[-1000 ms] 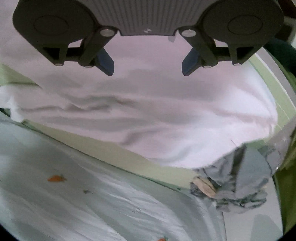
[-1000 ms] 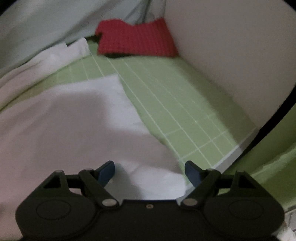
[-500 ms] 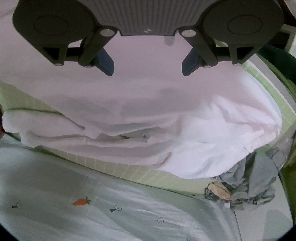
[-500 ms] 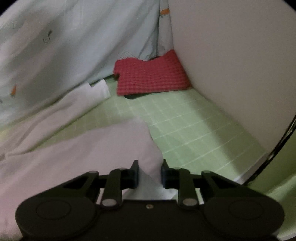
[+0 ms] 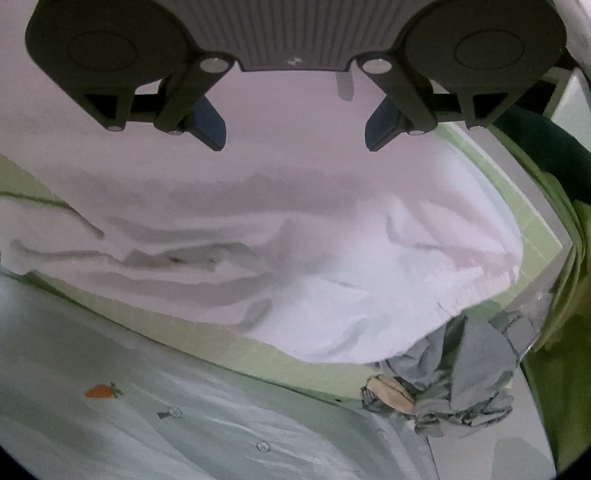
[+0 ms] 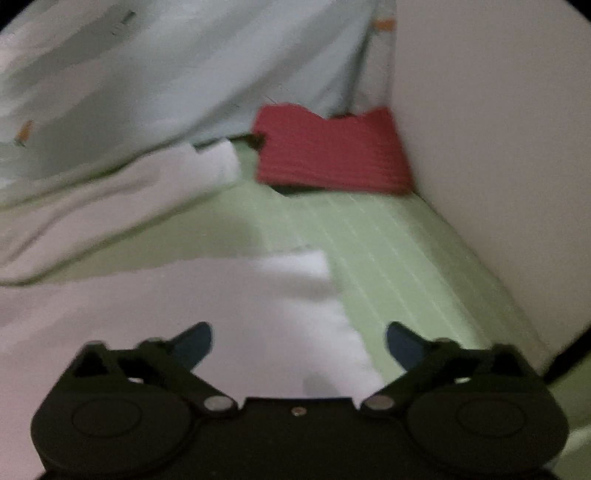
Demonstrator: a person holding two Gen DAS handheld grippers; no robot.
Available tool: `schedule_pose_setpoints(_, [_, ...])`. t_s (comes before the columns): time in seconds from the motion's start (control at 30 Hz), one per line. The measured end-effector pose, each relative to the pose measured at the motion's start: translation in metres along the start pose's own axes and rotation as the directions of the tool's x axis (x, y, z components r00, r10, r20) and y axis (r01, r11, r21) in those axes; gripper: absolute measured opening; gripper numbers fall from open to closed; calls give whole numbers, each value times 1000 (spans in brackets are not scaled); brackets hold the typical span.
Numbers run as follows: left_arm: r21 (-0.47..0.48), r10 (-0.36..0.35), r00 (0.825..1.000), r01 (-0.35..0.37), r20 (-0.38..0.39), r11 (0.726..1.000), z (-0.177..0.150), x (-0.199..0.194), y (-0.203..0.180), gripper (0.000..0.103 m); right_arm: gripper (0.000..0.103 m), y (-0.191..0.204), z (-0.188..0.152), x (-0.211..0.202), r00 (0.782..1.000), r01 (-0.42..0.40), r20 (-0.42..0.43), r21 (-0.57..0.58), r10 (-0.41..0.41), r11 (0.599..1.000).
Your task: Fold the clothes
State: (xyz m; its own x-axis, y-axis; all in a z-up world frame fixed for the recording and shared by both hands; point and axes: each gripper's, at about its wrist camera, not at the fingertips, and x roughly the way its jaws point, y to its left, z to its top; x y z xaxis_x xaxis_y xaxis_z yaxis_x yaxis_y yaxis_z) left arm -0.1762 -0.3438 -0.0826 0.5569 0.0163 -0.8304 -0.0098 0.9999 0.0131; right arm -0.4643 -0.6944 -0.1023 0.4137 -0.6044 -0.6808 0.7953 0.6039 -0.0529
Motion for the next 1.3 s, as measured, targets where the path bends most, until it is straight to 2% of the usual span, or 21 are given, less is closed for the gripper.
schedule_pose_setpoints(0.23, [-10, 17, 1000, -17, 10, 1000, 48, 22, 38, 86, 103, 67, 33, 25, 992, -127, 17, 52, 126, 991])
schedule_pose_setpoints(0.43, [-33, 14, 1000, -13, 22, 999, 111, 60, 69, 86, 103, 125, 79, 58, 986, -166, 41, 108, 163, 980])
schedule_pose_setpoints(0.6, [-18, 6, 1000, -6, 19, 1000, 164, 102, 77, 87, 103, 170, 118, 96, 981, -170, -50, 229, 186, 958])
schedule_pose_setpoints(0.77, [-114, -1, 1000, -1, -17, 993, 211, 160, 84, 87, 103, 209, 149, 141, 970, -186, -85, 339, 227, 922])
schedule_pose_setpoints(0.87, [-189, 5, 998, -17, -65, 982, 230, 195, 85, 87, 101, 228, 166, 176, 967, -154, -123, 404, 221, 901])
schedule_pose_setpoints(0.97, [-225, 9, 995, -32, -102, 974, 235, 217, 81, 91, 93, 239, 176, 209, 964, -99, -179, 439, 195, 893])
schedule_pose_setpoints(1.03, [-216, 22, 995, -44, -102, 975, 235, 224, 76, 91, 77, 246, 178, 226, 962, -58, -219, 430, 166, 901])
schedule_pose_setpoints(1.1, [-207, 37, 995, -57, -97, 977, 233, 227, 72, 88, 67, 249, 176, 234, 958, -39, -245, 404, 150, 914])
schedule_pose_setpoints(1.17, [-203, 51, 995, -68, -85, 977, 229, 224, 72, 62, 50, 250, 174, 235, 958, -40, -249, 382, 145, 923])
schedule_pose_setpoints(1.2, [-199, 46, 996, -61, -81, 978, 227, 222, 72, 58, 33, 248, 173, 229, 960, -56, -234, 380, 155, 923])
schedule_pose_setpoints(1.23, [-199, 38, 996, -52, -78, 979, 225, 220, 72, 48, 20, 245, 172, 223, 962, -72, -219, 377, 165, 924])
schedule_pose_setpoints(1.27, [-204, 27, 997, -41, -75, 978, 224, 218, 74, 38, 17, 243, 171, 217, 963, -88, -204, 373, 175, 923])
schedule_pose_setpoints(1.3, [-209, 16, 997, -30, -71, 977, 223, 216, 76, 33, 12, 238, 170, 209, 966, -103, -183, 377, 183, 921])
